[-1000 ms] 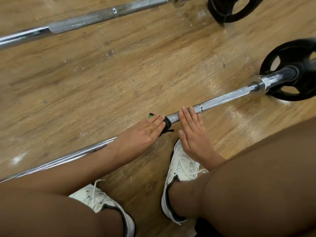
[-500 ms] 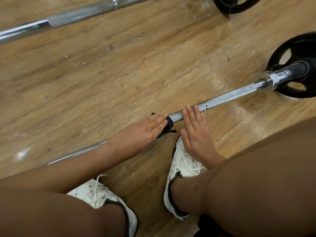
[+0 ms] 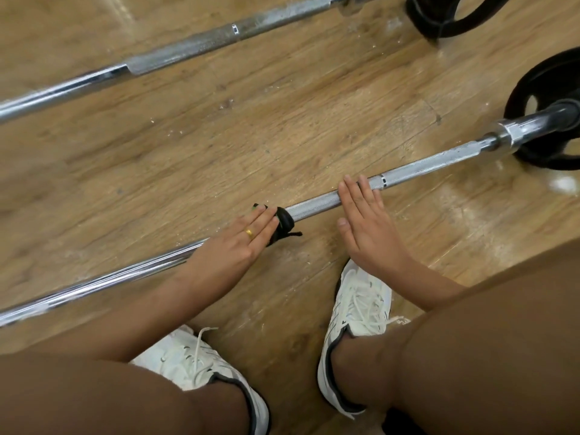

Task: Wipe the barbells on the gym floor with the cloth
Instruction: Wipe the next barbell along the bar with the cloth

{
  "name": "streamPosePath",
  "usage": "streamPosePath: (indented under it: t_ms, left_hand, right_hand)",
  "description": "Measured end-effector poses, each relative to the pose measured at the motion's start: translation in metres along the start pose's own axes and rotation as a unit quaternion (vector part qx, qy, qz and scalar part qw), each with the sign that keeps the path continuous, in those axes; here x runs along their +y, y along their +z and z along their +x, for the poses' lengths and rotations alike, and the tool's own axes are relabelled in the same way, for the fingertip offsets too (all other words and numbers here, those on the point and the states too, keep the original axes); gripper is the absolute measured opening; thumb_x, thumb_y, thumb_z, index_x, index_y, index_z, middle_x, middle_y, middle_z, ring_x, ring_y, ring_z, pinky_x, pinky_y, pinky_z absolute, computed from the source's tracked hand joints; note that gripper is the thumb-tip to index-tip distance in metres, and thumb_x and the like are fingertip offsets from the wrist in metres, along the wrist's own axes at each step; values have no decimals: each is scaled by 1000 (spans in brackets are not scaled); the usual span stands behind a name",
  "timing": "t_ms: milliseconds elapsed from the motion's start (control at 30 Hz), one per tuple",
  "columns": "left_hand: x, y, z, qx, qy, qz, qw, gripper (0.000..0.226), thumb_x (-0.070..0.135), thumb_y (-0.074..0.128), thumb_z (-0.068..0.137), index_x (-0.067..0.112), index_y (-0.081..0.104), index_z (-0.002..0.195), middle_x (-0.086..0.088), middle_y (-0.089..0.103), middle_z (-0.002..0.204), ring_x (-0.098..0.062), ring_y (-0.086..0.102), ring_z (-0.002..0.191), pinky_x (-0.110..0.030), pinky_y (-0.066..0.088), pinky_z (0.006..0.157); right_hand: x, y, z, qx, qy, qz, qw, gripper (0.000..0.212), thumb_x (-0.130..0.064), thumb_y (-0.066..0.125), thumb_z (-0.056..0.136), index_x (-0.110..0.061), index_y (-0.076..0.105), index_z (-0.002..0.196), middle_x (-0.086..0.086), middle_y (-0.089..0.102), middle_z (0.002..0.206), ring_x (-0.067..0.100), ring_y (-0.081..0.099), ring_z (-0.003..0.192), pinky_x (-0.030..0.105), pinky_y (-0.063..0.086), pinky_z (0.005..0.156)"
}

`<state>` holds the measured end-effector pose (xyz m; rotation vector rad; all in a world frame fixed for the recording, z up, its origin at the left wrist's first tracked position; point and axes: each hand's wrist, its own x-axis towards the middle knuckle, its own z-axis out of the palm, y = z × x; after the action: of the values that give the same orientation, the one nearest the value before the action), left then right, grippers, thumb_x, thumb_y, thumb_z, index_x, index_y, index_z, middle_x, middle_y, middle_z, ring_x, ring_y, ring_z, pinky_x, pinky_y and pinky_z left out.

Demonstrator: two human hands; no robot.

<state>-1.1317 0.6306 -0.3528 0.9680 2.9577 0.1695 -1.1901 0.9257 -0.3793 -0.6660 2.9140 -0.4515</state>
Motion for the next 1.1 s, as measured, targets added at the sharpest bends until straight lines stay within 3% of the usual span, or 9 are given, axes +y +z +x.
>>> streamPosePath:
  t_ms: [133,300,500,667,800,933,1000,1100]
  left_hand:
    - [-8,-3,25,-2,-69,-8,998,68,-15,61,78,-5,48,144,-23,48,149,-38,54,130,-42,52,99]
    - [-31,-3,12,-20,-177,-24,984,78,-16,72,71,-2,48,144,-22,53,145,-40,64,117,-44,58,85]
    - [-52,-12,26,9,-152,26,988,78,-21,76,59,-7,57,134,-24,59,138,-40,66,114,-42,59,78]
    - [-62,-3,54,24,-103,36,994,76,-25,68,67,-9,51,139,-27,53,142,-43,56,128,-48,50,101]
    - [-78,-1,40,45,-171,-7,984,79,-24,66,71,-1,49,144,-20,50,148,-37,54,131,-43,51,99]
    - [-86,-3,43,37,-186,-15,982,75,-23,66,73,-2,49,144,-20,50,148,-37,54,131,-45,52,98]
    - [-89,-5,53,30,-172,12,985,69,-16,70,78,-5,48,143,-23,51,147,-38,54,131,-45,50,102]
    - [-89,-1,70,30,-141,48,988,57,12,72,91,-8,49,140,-26,54,142,-39,53,131,-47,47,106]
  right_hand:
    - [-2,-4,27,-19,-7,-12,1000,62,-35,20,103,-9,14,160,3,6,168,20,-5,155,41,-2,126]
    - [5,-14,61,-42,-23,-55,997,68,-41,14,100,-9,18,159,7,16,167,23,6,155,39,-5,124]
    - [-4,-21,96,-47,-7,-34,998,70,-41,16,97,-8,23,158,8,20,166,25,9,155,37,-6,121]
    - [-6,-29,117,-64,-5,-24,998,69,-38,20,96,-10,20,159,6,19,167,25,8,155,38,-5,122]
    - [2,-32,135,-86,-21,-26,996,67,-38,19,98,-12,16,160,5,15,167,23,6,155,39,-5,123]
    - [-1,-29,145,-84,-18,-29,996,68,-40,19,98,-12,14,160,5,13,168,23,5,155,40,-5,122]
    - [-4,-28,149,-79,-14,-27,996,70,-41,18,97,-11,15,160,5,14,168,24,6,155,40,-6,122]
    - [-6,-28,155,-70,-13,-27,997,70,-42,16,98,-10,16,159,6,15,167,25,6,155,41,-6,122]
